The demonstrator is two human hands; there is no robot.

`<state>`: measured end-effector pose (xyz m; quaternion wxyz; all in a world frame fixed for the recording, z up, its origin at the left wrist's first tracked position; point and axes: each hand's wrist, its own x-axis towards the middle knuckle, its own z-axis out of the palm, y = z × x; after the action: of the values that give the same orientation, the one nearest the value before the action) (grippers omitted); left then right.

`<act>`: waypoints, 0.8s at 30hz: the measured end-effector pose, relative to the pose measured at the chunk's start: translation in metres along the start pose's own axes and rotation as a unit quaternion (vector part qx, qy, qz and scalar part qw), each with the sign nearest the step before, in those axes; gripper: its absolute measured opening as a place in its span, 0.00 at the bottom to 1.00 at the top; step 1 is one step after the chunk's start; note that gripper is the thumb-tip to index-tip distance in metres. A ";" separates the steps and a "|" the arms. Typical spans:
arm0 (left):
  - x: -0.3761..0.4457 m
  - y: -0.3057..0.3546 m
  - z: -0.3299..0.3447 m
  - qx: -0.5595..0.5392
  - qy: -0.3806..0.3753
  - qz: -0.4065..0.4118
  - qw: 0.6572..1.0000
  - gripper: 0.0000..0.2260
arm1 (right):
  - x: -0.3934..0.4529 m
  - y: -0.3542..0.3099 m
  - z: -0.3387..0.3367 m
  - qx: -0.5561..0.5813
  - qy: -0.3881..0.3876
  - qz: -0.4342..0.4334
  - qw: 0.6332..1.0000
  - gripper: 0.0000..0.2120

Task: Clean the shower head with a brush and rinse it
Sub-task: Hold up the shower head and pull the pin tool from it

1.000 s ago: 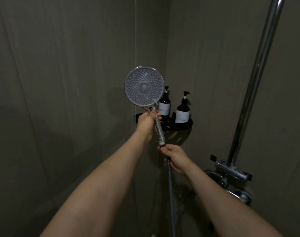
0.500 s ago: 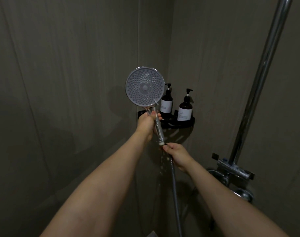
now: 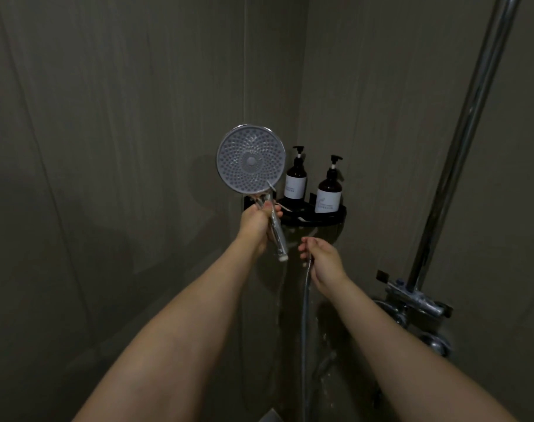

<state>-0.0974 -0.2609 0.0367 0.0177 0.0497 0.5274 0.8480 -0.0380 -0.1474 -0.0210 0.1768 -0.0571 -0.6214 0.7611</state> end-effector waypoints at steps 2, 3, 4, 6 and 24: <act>-0.001 -0.001 0.001 0.001 0.000 -0.001 1.000 0.13 | 0.001 -0.007 0.004 -0.012 -0.009 -0.014 1.000 0.10; -0.002 -0.002 0.001 0.004 -0.002 -0.001 1.000 0.13 | 0.002 -0.007 0.005 -0.041 -0.019 -0.018 0.999 0.10; -0.003 -0.002 0.000 0.009 -0.005 0.000 1.000 0.13 | 0.002 -0.007 0.006 -0.070 -0.025 -0.024 0.997 0.09; -0.003 -0.002 -0.001 0.023 -0.012 0.002 1.000 0.13 | 0.003 -0.003 0.007 -0.087 -0.007 -0.030 0.996 0.09; -0.014 -0.016 -0.018 0.073 -0.030 -0.005 0.997 0.11 | 0.011 -0.010 0.014 -0.110 0.009 0.002 0.994 0.11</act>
<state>-0.0855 -0.2709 0.0141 0.0336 0.0736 0.5875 0.8051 -0.0504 -0.1552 -0.0069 0.1739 -0.0842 -0.6995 0.6881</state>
